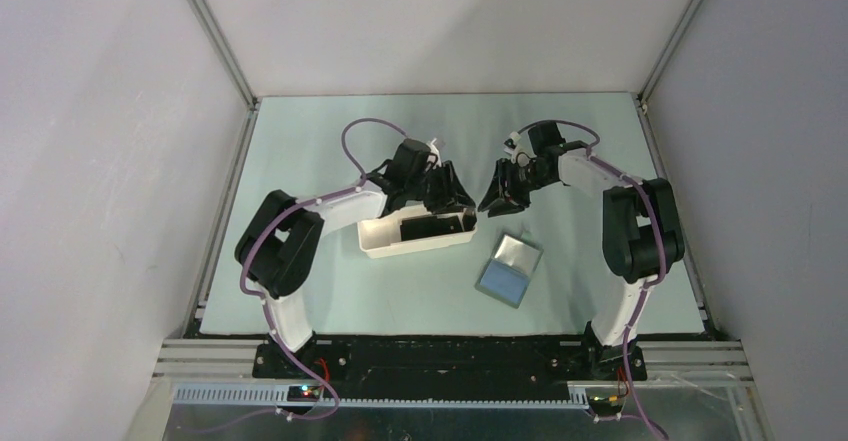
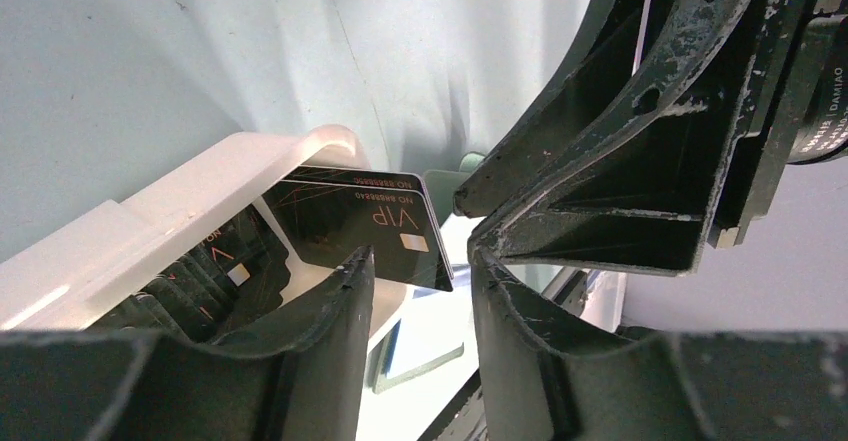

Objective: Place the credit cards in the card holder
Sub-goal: Adjust the credit card in the storage box.

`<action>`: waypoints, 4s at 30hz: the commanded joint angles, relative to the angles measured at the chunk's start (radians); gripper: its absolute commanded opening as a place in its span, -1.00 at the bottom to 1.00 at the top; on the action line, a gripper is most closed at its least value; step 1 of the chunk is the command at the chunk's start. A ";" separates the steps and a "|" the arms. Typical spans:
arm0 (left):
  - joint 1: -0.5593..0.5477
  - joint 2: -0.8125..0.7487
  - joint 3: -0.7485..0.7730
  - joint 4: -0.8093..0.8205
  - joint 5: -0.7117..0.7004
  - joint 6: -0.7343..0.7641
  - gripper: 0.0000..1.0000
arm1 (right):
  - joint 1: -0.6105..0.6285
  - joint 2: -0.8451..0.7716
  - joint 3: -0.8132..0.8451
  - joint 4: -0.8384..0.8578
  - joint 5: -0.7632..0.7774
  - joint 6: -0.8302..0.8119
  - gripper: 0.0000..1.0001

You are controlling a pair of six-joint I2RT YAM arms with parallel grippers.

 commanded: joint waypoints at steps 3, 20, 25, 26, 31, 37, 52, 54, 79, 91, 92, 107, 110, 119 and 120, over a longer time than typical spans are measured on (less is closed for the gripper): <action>-0.005 0.021 0.038 0.020 -0.003 -0.001 -0.28 | -0.007 -0.045 -0.004 0.001 -0.022 -0.013 -0.18; -0.011 0.032 0.047 0.018 0.001 -0.002 -0.21 | -0.010 -0.035 -0.004 -0.003 -0.026 -0.020 -0.18; -0.013 0.044 0.050 0.018 0.004 -0.001 -0.20 | -0.007 -0.030 -0.004 -0.005 -0.028 -0.021 -0.18; -0.014 0.049 0.050 0.018 0.002 0.000 -0.21 | -0.007 -0.030 -0.005 -0.004 -0.028 -0.022 -0.18; -0.018 0.062 0.050 0.018 0.001 -0.001 -0.39 | -0.004 -0.027 -0.005 -0.006 -0.031 -0.023 -0.18; -0.018 0.038 0.036 0.017 -0.013 0.011 -0.60 | -0.001 -0.028 -0.005 -0.010 -0.024 -0.027 -0.18; -0.018 0.009 0.036 0.053 0.003 -0.033 -0.02 | -0.009 -0.037 -0.005 -0.019 -0.015 -0.031 -0.17; -0.018 0.017 0.037 0.053 -0.005 -0.031 -0.04 | -0.012 -0.039 -0.004 -0.021 -0.014 -0.033 -0.17; -0.025 0.019 0.048 0.038 -0.032 -0.013 -0.10 | -0.025 -0.044 -0.012 -0.031 -0.005 -0.045 -0.17; -0.042 0.037 0.092 -0.084 -0.087 0.041 -0.30 | -0.038 -0.049 -0.019 -0.033 -0.016 -0.051 -0.16; -0.042 0.034 0.093 -0.087 -0.089 0.047 -0.31 | -0.035 -0.049 -0.019 -0.032 -0.017 -0.050 -0.16; -0.043 0.025 0.089 -0.094 -0.076 0.056 -0.53 | -0.016 -0.038 -0.019 -0.020 -0.024 -0.038 -0.16; -0.045 0.009 0.093 -0.092 -0.072 0.061 -0.17 | -0.020 -0.039 -0.019 -0.020 -0.026 -0.038 -0.16; -0.049 0.027 0.115 -0.095 -0.082 0.063 -0.03 | -0.031 -0.039 -0.020 -0.031 -0.022 -0.047 -0.15; -0.049 0.031 0.117 -0.094 -0.083 0.064 -0.04 | -0.032 -0.039 -0.020 -0.032 -0.022 -0.049 -0.16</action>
